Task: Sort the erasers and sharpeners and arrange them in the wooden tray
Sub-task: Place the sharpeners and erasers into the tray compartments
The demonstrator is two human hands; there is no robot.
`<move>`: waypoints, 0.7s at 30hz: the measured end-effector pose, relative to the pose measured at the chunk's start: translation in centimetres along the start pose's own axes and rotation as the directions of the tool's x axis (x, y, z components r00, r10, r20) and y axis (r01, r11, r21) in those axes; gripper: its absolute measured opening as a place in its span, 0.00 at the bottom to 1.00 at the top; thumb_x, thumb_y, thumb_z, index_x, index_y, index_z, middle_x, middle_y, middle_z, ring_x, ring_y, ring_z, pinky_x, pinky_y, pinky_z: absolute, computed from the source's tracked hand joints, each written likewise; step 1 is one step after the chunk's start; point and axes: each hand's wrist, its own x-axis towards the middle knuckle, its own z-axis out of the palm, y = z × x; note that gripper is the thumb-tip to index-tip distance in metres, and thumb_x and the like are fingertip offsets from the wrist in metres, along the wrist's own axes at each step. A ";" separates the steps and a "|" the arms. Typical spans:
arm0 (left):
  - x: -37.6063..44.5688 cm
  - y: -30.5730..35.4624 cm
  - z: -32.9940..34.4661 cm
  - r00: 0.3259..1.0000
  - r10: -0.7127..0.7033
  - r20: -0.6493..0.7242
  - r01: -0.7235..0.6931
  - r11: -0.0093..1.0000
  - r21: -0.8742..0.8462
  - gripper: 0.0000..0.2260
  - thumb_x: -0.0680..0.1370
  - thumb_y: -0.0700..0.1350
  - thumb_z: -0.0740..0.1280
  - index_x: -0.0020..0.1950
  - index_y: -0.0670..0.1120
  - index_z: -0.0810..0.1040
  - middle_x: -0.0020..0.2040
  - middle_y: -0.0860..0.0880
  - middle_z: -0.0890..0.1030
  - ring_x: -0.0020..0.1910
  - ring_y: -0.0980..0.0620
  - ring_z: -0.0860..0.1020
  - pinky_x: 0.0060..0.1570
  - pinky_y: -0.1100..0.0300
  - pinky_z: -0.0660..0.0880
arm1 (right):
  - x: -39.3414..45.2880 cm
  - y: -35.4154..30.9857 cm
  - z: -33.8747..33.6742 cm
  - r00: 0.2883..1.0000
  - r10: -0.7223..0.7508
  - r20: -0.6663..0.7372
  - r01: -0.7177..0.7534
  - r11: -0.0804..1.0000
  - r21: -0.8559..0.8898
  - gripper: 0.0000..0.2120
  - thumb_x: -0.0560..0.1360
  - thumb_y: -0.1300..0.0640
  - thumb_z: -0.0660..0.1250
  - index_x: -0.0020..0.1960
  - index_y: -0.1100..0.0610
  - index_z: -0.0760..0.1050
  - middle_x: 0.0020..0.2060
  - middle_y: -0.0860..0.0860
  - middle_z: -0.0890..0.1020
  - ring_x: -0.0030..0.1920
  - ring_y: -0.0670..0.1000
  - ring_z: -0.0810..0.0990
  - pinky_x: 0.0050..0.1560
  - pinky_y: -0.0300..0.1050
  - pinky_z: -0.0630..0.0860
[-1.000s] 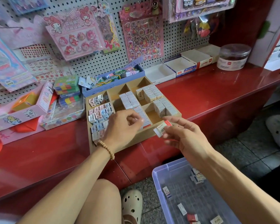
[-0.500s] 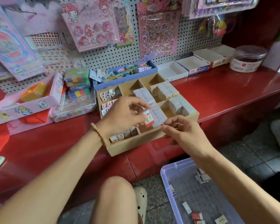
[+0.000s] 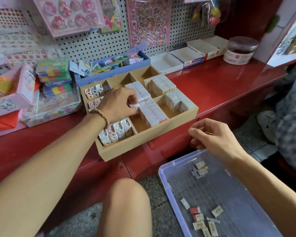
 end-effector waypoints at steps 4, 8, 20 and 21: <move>-0.3 -0.6 0.7 0.999 0.041 -0.028 -0.038 0.995 0.090 0.05 0.69 0.44 0.73 0.38 0.51 0.78 0.39 0.54 0.80 0.42 0.49 0.79 0.44 0.53 0.78 | -0.1 0.6 0.0 1.000 0.005 -0.027 -0.006 0.999 -0.038 0.02 0.76 0.57 0.72 0.44 0.54 0.81 0.33 0.50 0.84 0.38 0.49 0.84 0.38 0.42 0.79; -0.2 -0.5 1.1 0.998 0.058 -0.038 -0.053 0.989 0.137 0.02 0.70 0.44 0.71 0.39 0.50 0.79 0.41 0.52 0.81 0.43 0.48 0.79 0.44 0.53 0.77 | -0.5 0.6 -0.1 0.999 -0.007 -0.042 0.004 0.998 -0.070 0.02 0.76 0.57 0.71 0.44 0.54 0.82 0.35 0.53 0.85 0.40 0.52 0.85 0.41 0.44 0.81; -6.4 6.6 -0.9 0.975 0.212 0.059 -0.206 0.974 -0.088 0.06 0.72 0.52 0.70 0.43 0.51 0.82 0.38 0.56 0.82 0.38 0.60 0.79 0.41 0.58 0.78 | -1.8 1.6 -2.7 0.994 -0.078 -0.070 0.065 0.982 -0.179 0.03 0.75 0.53 0.71 0.42 0.49 0.81 0.35 0.50 0.84 0.40 0.55 0.84 0.44 0.57 0.82; -7.3 7.7 -0.2 0.972 0.218 0.087 -0.206 0.971 -0.123 0.06 0.72 0.53 0.71 0.43 0.52 0.82 0.38 0.57 0.82 0.38 0.60 0.79 0.41 0.59 0.78 | -2.0 1.9 -3.1 0.994 -0.088 -0.070 0.073 0.977 -0.203 0.03 0.75 0.53 0.71 0.42 0.49 0.81 0.35 0.50 0.83 0.38 0.52 0.83 0.43 0.54 0.82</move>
